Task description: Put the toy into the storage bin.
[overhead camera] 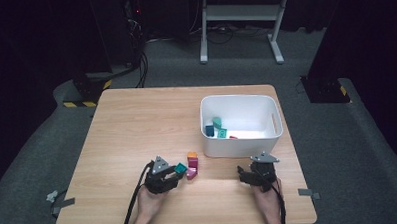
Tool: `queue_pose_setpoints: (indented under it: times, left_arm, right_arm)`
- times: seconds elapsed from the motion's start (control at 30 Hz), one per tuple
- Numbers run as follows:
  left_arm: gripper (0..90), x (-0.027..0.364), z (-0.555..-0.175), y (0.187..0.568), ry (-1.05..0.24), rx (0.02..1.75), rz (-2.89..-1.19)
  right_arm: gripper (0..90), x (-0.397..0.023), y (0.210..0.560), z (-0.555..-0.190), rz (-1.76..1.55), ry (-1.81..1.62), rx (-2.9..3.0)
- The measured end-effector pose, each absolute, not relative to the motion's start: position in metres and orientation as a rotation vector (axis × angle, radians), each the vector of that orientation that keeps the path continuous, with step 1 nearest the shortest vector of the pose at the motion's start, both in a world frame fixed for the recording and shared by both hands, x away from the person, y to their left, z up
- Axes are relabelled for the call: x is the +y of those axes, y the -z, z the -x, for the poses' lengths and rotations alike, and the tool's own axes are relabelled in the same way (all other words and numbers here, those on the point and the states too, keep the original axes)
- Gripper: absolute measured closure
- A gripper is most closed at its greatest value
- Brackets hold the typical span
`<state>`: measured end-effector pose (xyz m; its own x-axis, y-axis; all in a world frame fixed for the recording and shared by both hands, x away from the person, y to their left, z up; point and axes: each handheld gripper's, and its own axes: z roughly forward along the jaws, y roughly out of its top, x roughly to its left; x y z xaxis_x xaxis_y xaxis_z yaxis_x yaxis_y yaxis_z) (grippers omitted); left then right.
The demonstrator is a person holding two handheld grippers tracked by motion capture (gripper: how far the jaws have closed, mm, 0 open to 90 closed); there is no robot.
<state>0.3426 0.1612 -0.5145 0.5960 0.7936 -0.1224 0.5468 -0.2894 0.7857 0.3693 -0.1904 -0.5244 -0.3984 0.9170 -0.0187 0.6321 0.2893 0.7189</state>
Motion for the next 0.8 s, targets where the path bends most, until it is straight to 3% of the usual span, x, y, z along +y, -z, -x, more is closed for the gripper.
queue_pose_setpoints:
  times: [0.8]
  left_arm:
    - [58.6,0.181,-0.362,0.449,-0.313,0.992,-1.932]
  right_arm:
    - [22.8,-0.190,0.524,-0.369,-1.386,-0.889,2.133]
